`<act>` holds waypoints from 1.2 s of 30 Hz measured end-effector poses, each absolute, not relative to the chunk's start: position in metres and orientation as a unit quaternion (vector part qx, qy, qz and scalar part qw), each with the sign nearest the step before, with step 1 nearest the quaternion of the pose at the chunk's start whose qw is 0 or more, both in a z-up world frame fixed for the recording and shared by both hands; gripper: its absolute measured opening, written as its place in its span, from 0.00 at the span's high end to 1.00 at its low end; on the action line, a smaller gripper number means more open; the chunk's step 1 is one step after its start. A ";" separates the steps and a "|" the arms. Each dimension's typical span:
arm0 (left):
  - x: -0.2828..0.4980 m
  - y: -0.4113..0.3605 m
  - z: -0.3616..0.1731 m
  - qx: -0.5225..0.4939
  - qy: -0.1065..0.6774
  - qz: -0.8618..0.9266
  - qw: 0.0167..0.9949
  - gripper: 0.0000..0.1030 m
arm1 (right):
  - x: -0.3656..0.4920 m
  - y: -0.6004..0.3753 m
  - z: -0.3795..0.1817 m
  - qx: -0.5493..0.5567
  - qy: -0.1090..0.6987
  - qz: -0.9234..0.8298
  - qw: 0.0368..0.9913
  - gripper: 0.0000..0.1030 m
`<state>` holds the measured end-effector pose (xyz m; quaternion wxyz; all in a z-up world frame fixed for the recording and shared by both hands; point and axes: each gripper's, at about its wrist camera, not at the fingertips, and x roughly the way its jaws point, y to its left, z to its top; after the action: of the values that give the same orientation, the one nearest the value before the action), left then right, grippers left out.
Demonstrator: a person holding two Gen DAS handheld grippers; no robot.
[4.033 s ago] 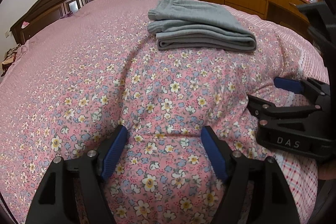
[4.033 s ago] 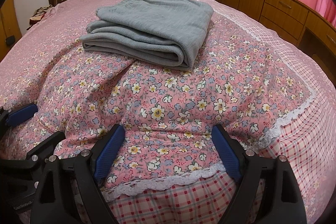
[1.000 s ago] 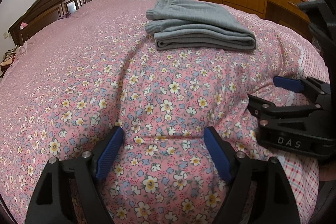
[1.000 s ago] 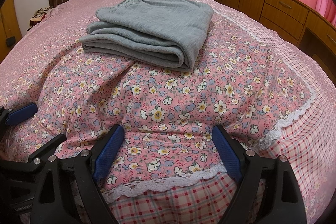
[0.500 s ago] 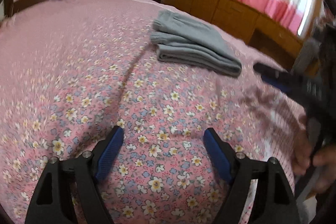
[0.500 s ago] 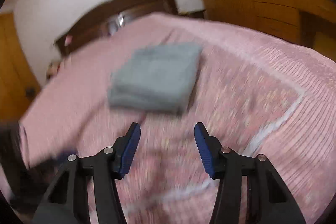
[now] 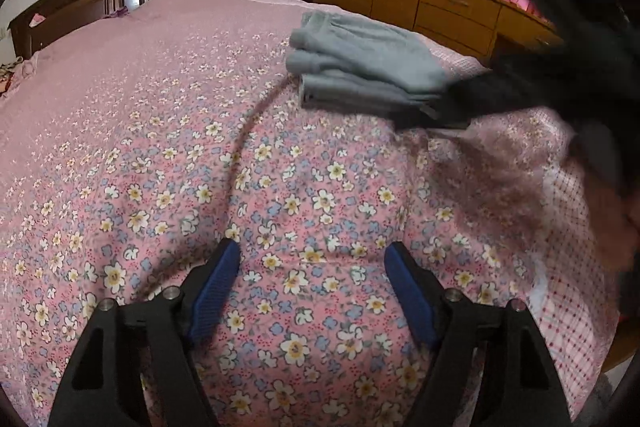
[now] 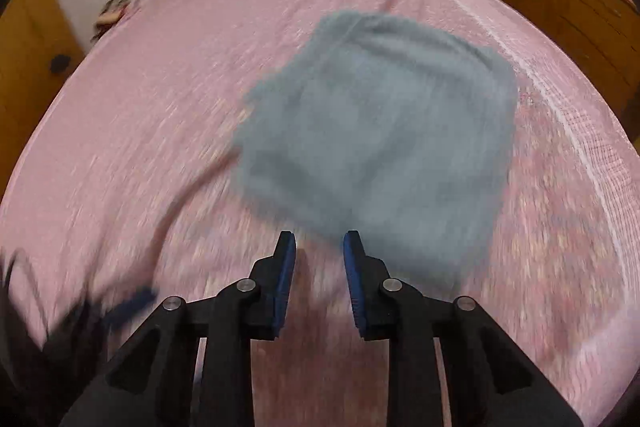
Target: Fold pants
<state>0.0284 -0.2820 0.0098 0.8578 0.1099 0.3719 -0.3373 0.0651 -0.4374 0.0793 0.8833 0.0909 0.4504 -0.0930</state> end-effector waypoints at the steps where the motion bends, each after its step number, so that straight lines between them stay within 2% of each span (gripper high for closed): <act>1: 0.027 -0.284 0.010 0.112 0.371 -0.336 0.859 0.23 | 0.049 -0.437 0.079 0.087 0.439 -0.109 0.888 0.74; 4: 0.024 -0.289 0.010 0.110 0.372 -0.336 0.858 0.23 | 0.008 -0.441 0.074 0.075 0.415 -0.169 0.891 0.71; 6: 0.020 -0.290 0.009 0.112 0.373 -0.335 0.858 0.22 | -0.003 -0.445 0.060 0.088 0.412 -0.201 0.884 0.65; 11: 0.017 -0.298 0.009 0.122 0.373 -0.329 0.859 0.21 | 0.005 -0.443 0.036 0.098 0.399 -0.212 0.887 0.63; 15: 0.021 -0.303 0.010 0.126 0.375 -0.326 0.859 0.20 | 0.019 -0.431 0.036 0.057 0.405 -0.227 0.884 0.62; 21: 0.021 -0.306 0.009 0.119 0.378 -0.327 0.858 0.20 | 0.017 -0.446 0.029 0.108 0.386 -0.206 0.893 0.61; 29: 0.026 -0.304 0.010 0.118 0.379 -0.324 0.859 0.19 | 0.036 -0.436 0.029 0.108 0.386 -0.205 0.893 0.61; 36: 0.030 -0.303 0.010 0.117 0.380 -0.324 0.859 0.19 | 0.018 -0.443 0.028 0.107 0.385 -0.206 0.893 0.61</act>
<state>0.0299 -0.3029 0.0099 0.8586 0.1174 0.3795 -0.3240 0.0182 -0.4435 0.0283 0.8932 0.1071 0.3851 -0.2061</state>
